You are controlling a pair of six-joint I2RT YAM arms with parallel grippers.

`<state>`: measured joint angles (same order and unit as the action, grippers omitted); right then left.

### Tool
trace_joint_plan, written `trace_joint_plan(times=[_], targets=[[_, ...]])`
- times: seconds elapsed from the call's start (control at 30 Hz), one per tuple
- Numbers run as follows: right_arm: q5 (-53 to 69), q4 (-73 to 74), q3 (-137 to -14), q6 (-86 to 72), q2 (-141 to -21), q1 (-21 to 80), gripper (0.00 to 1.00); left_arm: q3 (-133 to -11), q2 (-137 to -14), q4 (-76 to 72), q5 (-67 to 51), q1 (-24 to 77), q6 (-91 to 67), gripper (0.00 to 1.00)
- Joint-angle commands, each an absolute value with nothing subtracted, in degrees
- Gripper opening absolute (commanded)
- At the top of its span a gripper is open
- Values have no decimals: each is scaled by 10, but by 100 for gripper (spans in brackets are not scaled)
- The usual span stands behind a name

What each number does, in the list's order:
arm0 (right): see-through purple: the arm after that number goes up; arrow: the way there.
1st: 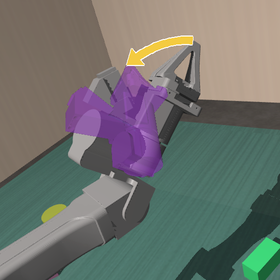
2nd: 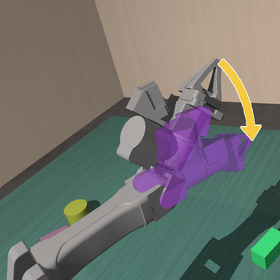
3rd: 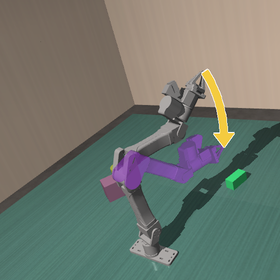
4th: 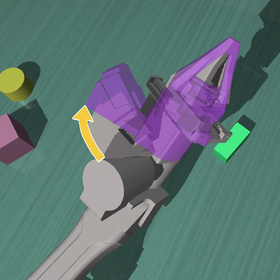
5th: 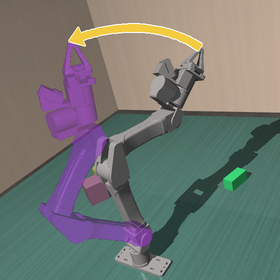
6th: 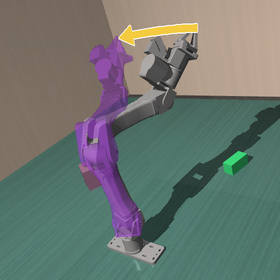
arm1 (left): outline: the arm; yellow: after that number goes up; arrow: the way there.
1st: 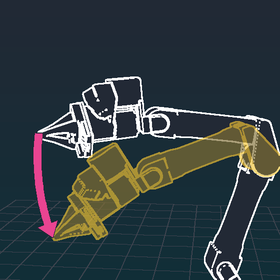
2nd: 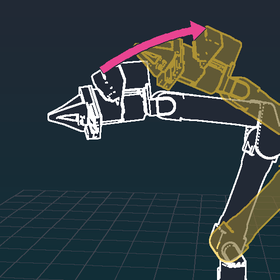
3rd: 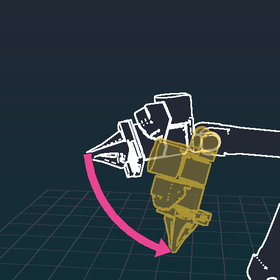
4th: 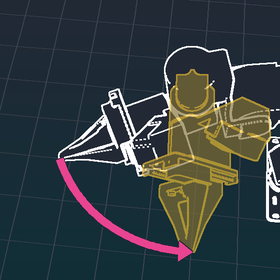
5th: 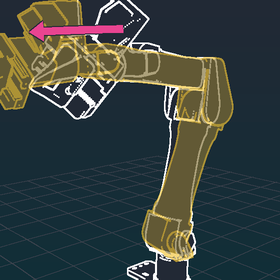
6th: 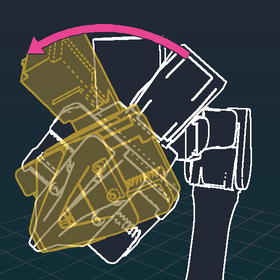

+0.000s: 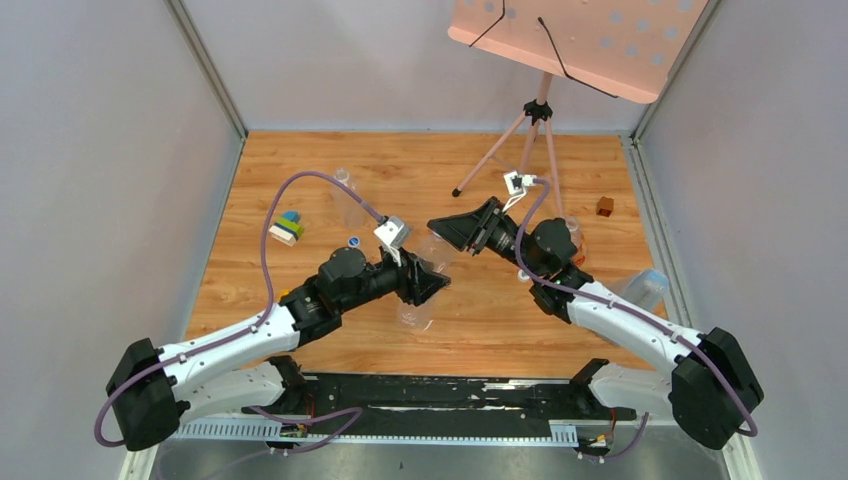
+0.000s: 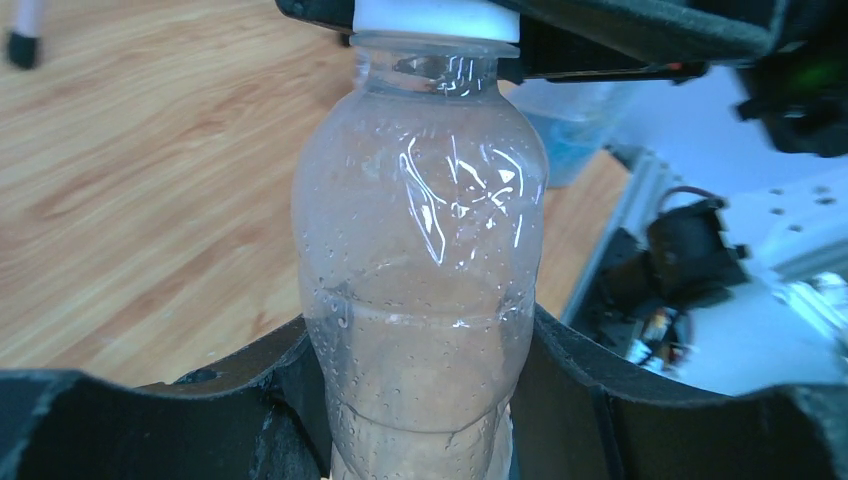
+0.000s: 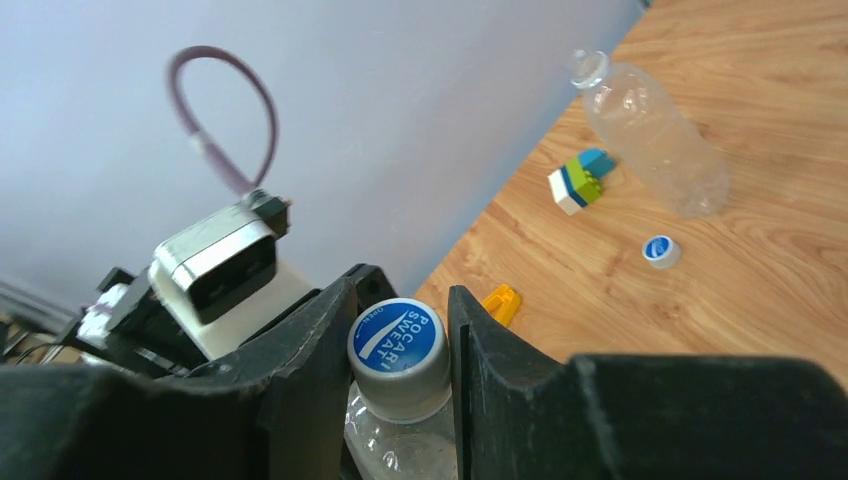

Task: Unscrew the bottle caps
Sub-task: Unscrew the bottle cap from the plastic bottle.

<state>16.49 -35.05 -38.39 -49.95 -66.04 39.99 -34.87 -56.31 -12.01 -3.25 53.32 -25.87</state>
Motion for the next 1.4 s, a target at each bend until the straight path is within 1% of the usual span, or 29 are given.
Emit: trace_joint_plan(times=[0.0,0.2,0.33,0.47,0.5,0.6,0.67,0.8,0.83,0.87,0.9,0.93,0.97,1.0,1.03,1.07,1.1,1.17,1.2,1.3,1.37], targets=[[287,-517,-356,-583,-634,384,0,-322,-548,-286,-149,474,-346,0],[352,-615,-332,-597,-634,374,0,-305,-562,-402,-253,441,-392,0],[421,-736,-327,-633,-644,370,0,-281,-584,-512,-295,421,-449,0],[497,-916,-336,-725,-689,369,0,-265,-618,-642,-336,404,-514,0],[519,-934,-344,-737,-697,369,0,-264,-633,-665,-344,400,-539,0],[570,-936,-362,-733,-688,370,0,-263,-668,-798,-381,389,-598,0],[599,-934,-372,-731,-672,370,0,-267,-693,-858,-403,384,-635,0],[629,-868,-389,-709,-642,368,0,-276,-715,-885,-425,383,-659,0],[626,-813,-395,-692,-634,368,7,-276,-711,-882,-425,382,-650,0],[609,-742,-396,-659,-617,367,27,-276,-707,-851,-428,382,-641,0],[565,-654,-396,-616,-595,368,49,-280,-690,-822,-428,382,-609,0],[511,-543,-401,-562,-564,368,59,-283,-662,-729,-421,382,-585,0],[460,-450,-409,-504,-538,372,66,-286,-644,-600,-412,387,-518,0],[396,-359,-420,-459,-514,376,69,-302,-602,-518,-379,391,-480,0],[336,-280,-433,-427,-496,376,70,-314,-582,-353,-312,408,-387,0],[292,-234,-439,-409,-484,377,70,-349,-547,-270,-270,438,-298,0],[258,-210,-439,-407,-475,377,70,-366,-537,-148,-189,452,-267,0],[203,-179,-442,-411,-469,378,70,-401,-523,-58,-109,482,-221,0],[193,-172,-442,-414,-471,382,70,-418,-523,-40,-87,503,-213,0],[122,-152,-455,-397,-483,410,70,-447,-534,32,39,544,-194,0],[72,-125,-473,-393,-498,429,70,-469,-550,57,102,578,-182,0]])
